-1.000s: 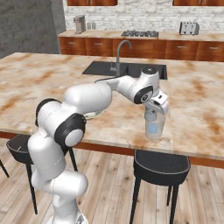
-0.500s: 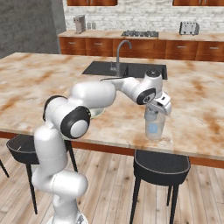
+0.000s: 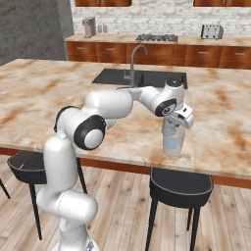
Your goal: There are two ice cubes in the ice bowl. Place both ice cubes in the glass cup.
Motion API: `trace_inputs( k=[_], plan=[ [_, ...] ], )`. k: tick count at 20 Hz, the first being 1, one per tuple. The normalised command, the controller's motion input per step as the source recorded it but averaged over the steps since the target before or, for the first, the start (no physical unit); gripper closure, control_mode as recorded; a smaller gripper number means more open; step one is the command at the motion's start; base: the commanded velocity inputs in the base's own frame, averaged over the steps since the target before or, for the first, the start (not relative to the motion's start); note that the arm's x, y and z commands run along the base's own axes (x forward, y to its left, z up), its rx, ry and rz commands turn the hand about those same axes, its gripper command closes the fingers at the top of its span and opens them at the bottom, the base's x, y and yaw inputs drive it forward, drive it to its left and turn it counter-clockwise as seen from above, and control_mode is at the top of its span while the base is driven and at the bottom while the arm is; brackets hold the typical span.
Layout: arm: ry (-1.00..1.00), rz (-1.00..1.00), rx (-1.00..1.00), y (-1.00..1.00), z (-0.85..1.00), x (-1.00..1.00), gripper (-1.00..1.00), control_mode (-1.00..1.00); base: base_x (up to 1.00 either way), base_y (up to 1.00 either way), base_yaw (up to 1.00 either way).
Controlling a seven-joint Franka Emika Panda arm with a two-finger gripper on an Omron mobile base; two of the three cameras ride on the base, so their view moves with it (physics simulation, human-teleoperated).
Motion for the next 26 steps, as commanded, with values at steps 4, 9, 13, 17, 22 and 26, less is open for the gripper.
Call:
trace_inputs(
  k=[4, 9, 13, 17, 22, 26],
  plan=[
    [0.00, 0.00, 0.00, 0.00, 0.00, 0.00, -1.00, -1.00, 0.00, 0.00, 0.00],
    [0.00, 0.02, -0.04, 0.60, 0.01, -0.55, -1.00, -1.00, 0.00, 0.00, 0.00],
    [0.00, 0.04, -0.11, 1.00, 0.00, -1.00, -1.00, -1.00, 0.00, 0.00, 0.00],
    [0.00, 0.10, -0.09, 1.00, -0.05, -1.00, -1.00, -1.00, 0.00, 0.00, 0.00],
    [-0.02, 0.09, -0.12, 0.47, -0.40, -0.63, -1.00, -1.00, 0.00, 0.00, 0.00],
    [-0.07, 0.04, -0.04, 0.20, 0.00, -0.30, -1.00, -1.00, 0.00, 0.00, 0.00]
  ],
)
